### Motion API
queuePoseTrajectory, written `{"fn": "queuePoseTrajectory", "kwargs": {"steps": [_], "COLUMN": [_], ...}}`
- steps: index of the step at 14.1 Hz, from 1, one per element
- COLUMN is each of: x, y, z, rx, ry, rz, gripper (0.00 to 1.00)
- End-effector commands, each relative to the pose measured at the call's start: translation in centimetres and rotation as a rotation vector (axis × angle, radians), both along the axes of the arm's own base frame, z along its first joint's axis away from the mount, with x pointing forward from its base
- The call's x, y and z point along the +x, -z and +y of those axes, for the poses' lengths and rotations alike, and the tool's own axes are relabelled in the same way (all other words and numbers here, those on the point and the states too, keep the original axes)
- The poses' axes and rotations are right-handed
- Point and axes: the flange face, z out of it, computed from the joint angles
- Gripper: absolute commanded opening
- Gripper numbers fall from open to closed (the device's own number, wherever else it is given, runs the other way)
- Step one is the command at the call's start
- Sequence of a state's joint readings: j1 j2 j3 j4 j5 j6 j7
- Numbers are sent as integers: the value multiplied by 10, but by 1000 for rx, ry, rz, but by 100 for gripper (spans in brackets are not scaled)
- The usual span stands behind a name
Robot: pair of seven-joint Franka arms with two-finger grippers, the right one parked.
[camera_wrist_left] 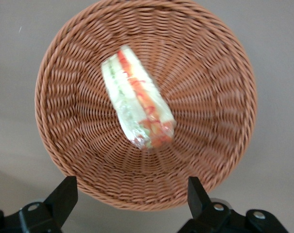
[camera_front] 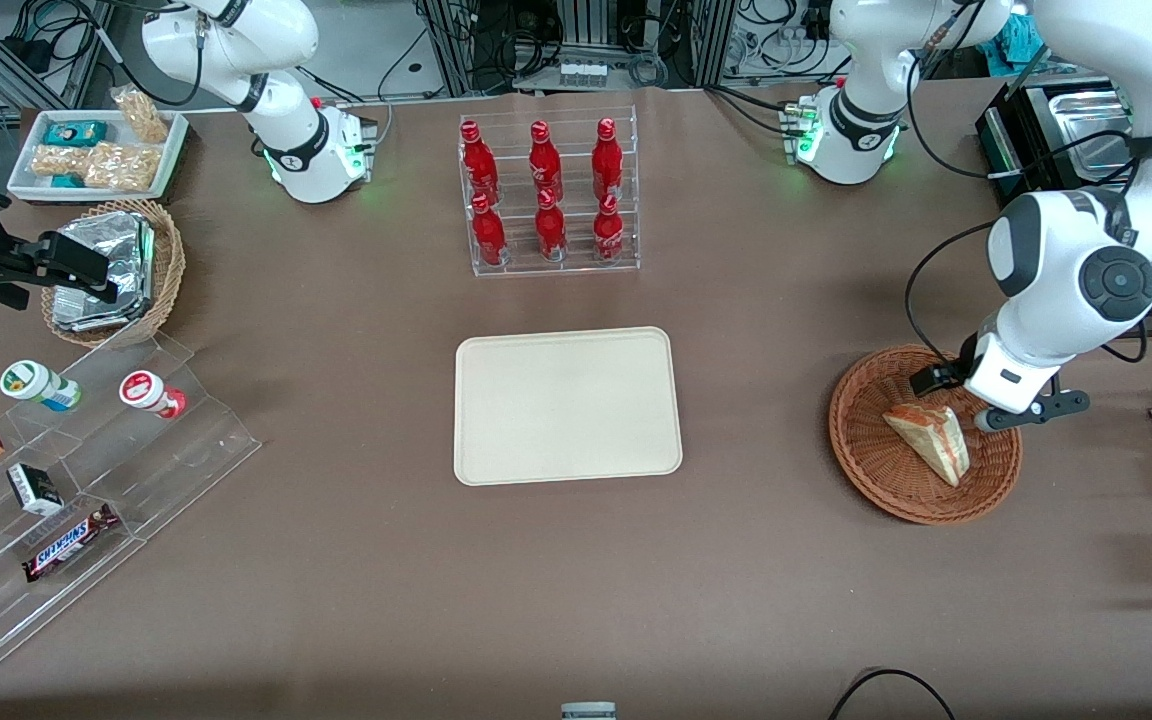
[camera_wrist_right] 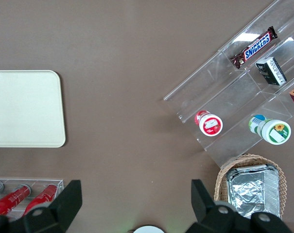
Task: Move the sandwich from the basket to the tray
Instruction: 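Lower the left gripper and close it on the wrapped sandwich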
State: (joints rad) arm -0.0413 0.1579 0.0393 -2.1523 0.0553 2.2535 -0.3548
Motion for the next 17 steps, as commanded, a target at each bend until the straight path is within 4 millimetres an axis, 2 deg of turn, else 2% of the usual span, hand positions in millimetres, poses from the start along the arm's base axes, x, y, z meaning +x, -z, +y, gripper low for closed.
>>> {"fn": "queuePoseTrajectory", "kwargs": {"steps": [1,4,9,11,12,14,15,17], "x": [8,28,49,52,51,49,48,45], "y": [0,8,43,68,73,71,70,57], "z": [-3,-3,-4,-4,-4,-3,-4,-4], "rx": [10,8,16,19,21,24,29,46], "ry": [-274,-504,-529,-530,-531,-520,-517,-508], "rz": [-33,-93,-85,-77,-70,-62,-52,-25], "gripper": [100,100,100,100,85,25,13,10]}}
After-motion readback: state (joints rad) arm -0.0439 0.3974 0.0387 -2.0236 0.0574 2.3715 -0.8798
